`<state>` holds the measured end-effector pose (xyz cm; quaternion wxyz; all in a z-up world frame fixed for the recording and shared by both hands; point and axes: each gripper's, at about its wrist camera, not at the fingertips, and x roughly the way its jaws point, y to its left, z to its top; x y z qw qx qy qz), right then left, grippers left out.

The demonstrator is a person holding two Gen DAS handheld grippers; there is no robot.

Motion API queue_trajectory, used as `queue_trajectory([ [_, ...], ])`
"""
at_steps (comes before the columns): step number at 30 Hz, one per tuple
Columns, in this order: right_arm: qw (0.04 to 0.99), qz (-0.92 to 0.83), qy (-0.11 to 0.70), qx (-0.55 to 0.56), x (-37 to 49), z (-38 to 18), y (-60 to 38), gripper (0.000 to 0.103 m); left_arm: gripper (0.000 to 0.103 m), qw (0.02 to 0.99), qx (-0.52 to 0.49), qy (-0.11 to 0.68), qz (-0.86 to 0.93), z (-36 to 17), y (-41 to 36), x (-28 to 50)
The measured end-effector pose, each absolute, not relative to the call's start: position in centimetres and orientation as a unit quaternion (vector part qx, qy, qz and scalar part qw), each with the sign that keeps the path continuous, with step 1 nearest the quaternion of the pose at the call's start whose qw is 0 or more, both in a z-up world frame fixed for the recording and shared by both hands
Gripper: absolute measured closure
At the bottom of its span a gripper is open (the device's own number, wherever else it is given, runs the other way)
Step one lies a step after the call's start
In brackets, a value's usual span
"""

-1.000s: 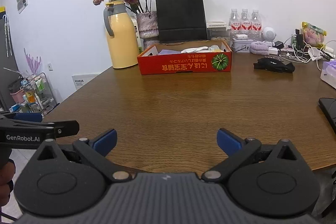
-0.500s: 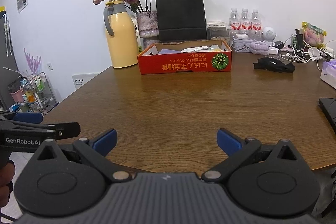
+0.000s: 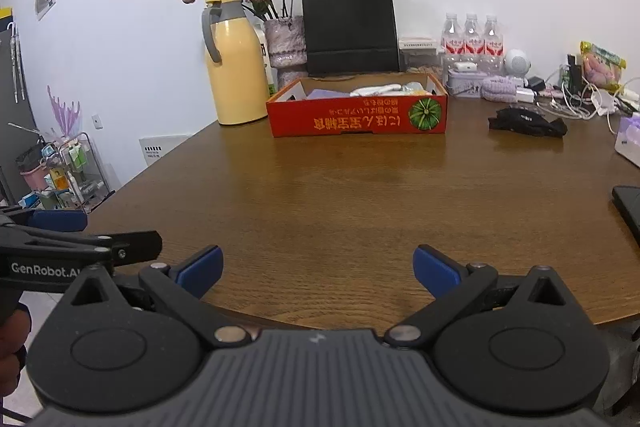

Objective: Organize objects

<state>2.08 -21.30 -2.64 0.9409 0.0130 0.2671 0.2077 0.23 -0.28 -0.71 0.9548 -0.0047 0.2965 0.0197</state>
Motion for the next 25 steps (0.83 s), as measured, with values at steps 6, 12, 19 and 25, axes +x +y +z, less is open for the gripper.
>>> queue_trajectory([
  [6,0.941,0.210,0.264,0.013,1.93,-2.61,-21.24,0.000,0.000,0.956,0.000,0.294,0.021,-0.57,-0.35,0.15],
  [12,0.944,0.202,0.262,0.016,2.01,-2.58,-21.58,0.000,0.000,0.955,0.006,0.295,0.015,-0.80,-0.59,0.11],
  [19,0.944,0.200,0.262,0.016,2.06,-2.66,-21.77,0.000,0.000,0.955,0.005,0.295,0.011,-0.98,-0.60,0.05],
  [25,0.944,0.201,0.263,0.016,2.18,-2.61,-21.84,0.000,0.000,0.955,0.001,0.297,0.008,-1.09,-0.54,0.16],
])
